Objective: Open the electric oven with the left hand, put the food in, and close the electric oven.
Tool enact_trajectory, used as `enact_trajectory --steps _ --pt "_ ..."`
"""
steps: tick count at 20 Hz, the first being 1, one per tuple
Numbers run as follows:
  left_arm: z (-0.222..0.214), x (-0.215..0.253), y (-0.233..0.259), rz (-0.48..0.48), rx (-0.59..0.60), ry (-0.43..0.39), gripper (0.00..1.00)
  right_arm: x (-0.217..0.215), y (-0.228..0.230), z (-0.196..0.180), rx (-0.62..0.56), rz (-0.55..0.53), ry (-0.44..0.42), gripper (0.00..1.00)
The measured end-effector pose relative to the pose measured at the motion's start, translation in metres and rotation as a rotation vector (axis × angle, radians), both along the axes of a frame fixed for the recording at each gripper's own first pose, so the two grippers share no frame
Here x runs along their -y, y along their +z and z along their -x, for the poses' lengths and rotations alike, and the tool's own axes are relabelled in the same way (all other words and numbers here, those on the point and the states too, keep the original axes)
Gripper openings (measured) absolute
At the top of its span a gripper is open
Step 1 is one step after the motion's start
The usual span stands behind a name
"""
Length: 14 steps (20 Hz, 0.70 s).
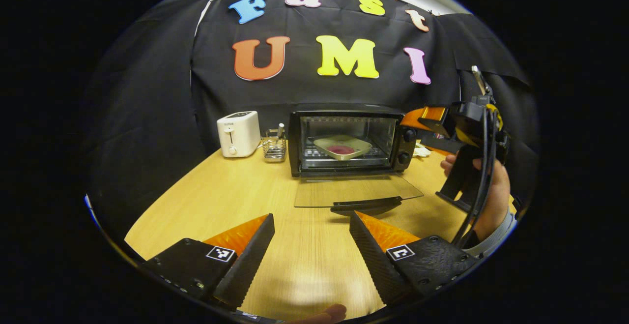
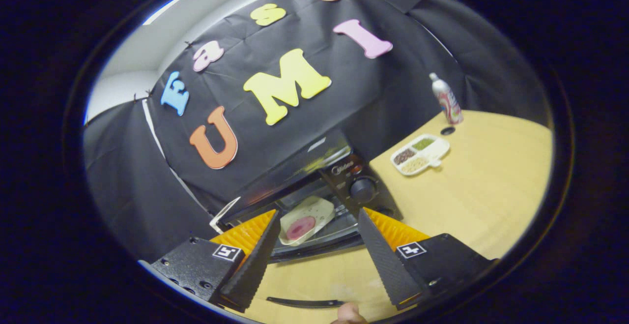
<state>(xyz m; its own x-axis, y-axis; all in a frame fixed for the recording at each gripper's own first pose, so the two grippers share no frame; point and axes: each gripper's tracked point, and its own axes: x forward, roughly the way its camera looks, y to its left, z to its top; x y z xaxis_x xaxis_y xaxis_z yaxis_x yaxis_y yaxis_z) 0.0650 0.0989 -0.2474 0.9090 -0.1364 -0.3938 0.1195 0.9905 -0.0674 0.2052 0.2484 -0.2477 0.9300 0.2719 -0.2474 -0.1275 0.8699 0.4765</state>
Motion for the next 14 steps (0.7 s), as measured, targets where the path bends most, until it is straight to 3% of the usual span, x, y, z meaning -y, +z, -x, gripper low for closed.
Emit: enact_trajectory --steps 1,2,7,9,11,12,14 --pt "-0.003 0.010 -0.008 0.005 -0.030 -0.017 0.96 0.010 0.012 0.006 0.040 0.037 0.004 1.00" --pt "-0.006 0.020 -0.016 0.014 -0.064 -0.038 0.96 0.017 0.026 0.012 0.081 0.065 0.007 0.94" --pt "-0.014 0.065 -0.043 0.040 -0.208 -0.095 0.96 0.064 0.065 0.026 0.201 0.246 0.000 0.94" --pt "-0.016 0.077 -0.056 0.025 -0.264 -0.114 0.96 0.077 0.078 0.039 0.231 0.317 -0.005 1.00" --pt "-0.022 0.083 -0.070 0.013 -0.327 -0.122 0.95 0.087 0.090 0.046 0.260 0.355 0.000 0.94" --pt "-0.026 0.086 -0.074 0.014 -0.343 -0.121 0.92 0.090 0.091 0.050 0.264 0.365 0.007 1.00" --pt "-0.033 0.093 -0.077 0.013 -0.356 -0.120 0.91 0.097 0.093 0.057 0.269 0.368 0.024 0.95"
